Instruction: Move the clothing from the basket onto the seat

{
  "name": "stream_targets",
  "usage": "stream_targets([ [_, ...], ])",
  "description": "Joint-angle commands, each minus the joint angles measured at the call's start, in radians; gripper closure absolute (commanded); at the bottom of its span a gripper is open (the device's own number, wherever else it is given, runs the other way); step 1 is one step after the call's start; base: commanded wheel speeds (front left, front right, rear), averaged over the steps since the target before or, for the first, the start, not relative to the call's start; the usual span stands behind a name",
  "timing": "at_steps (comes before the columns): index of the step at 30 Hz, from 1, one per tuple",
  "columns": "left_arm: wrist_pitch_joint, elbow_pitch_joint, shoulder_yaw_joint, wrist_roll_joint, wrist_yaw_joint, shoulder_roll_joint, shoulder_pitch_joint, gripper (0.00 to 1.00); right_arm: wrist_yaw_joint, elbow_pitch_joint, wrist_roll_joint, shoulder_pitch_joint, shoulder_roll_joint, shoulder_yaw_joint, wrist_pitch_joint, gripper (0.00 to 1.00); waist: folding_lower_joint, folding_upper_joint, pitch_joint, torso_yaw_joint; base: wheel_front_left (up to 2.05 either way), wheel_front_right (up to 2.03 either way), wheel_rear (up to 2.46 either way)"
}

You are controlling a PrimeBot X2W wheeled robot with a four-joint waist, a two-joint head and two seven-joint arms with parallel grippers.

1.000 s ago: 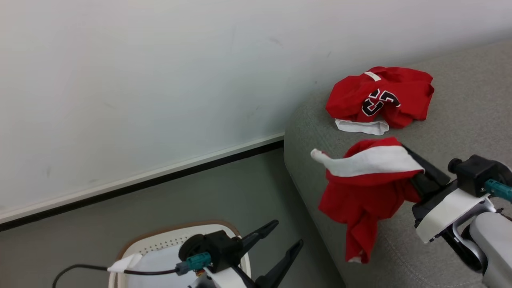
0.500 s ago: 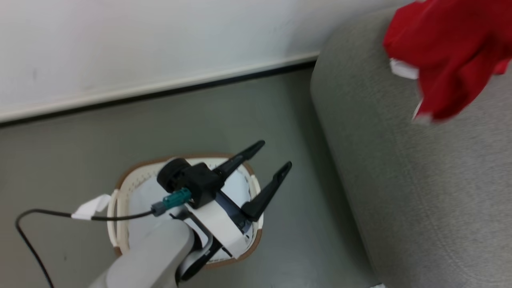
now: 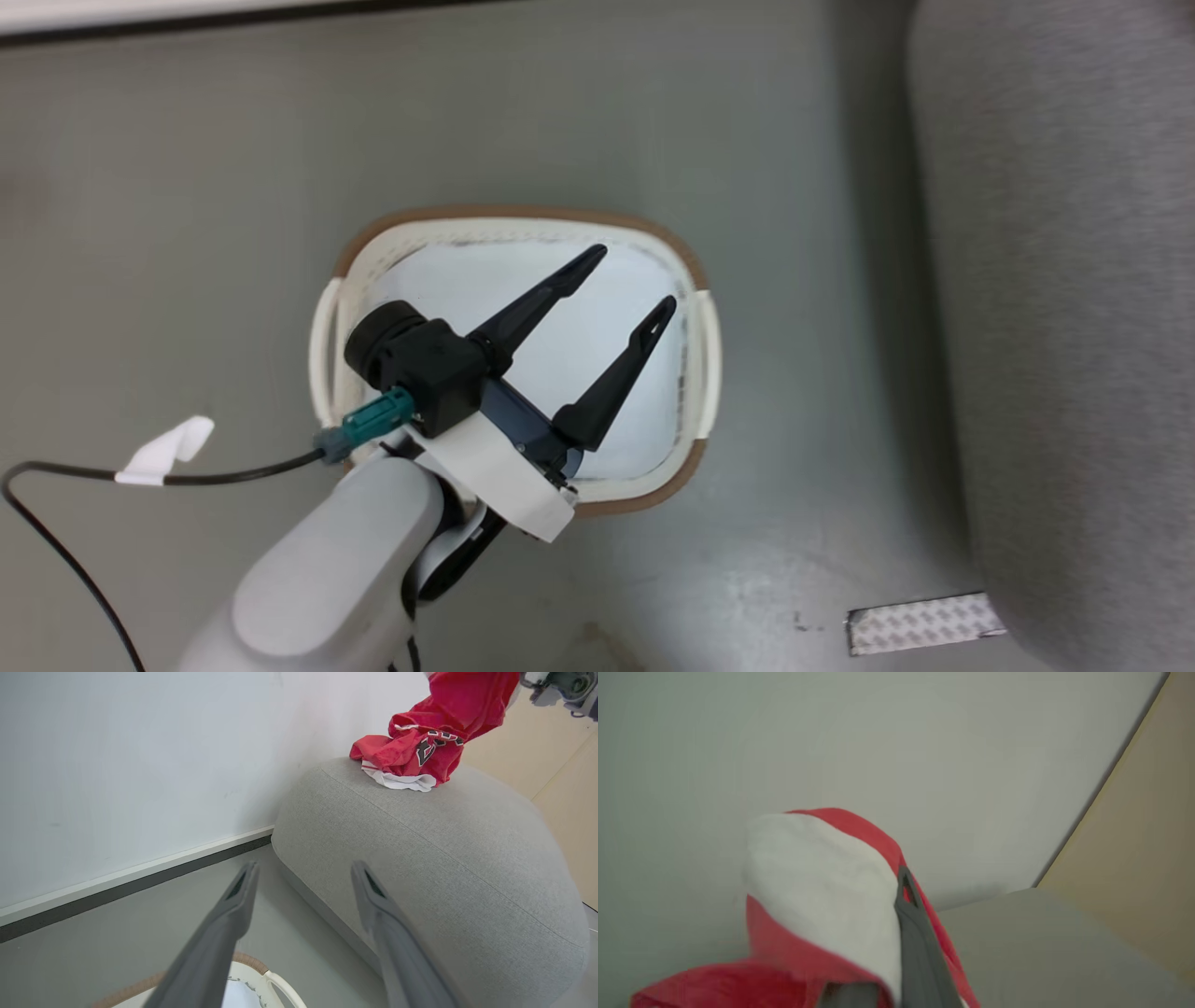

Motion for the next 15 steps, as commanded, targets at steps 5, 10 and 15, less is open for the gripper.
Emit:
stream_targets([
  [5, -0.003, 0.009, 0.032, 0.023, 0.000, -0.005, 0.010, 0.00, -0.003, 0.072, -0.079, 0.097, 0.105, -0.091, -0.074, 1.00, -0.0002, 0.0000, 0.029, 0.037, 0.00, 0.00, 0.00],
  [10, -0.003, 0.018, 0.090, 0.035, 0.018, -0.007, 0.042, 0.00, -0.003, 0.122, -0.117, 0.158, 0.185, -0.091, -0.159, 0.00, -0.0002, 0.0000, -0.023, 0.020, 0.00, 0.00, 0.00],
  [15, -0.003, 0.047, 0.149, 0.041, 0.032, -0.014, 0.105, 0.00, -0.003, 0.131, -0.109, 0.246, 0.226, 0.010, -0.219, 0.00, -0.0002, 0.0000, -0.124, 0.000, 0.00, 0.00, 0.00],
])
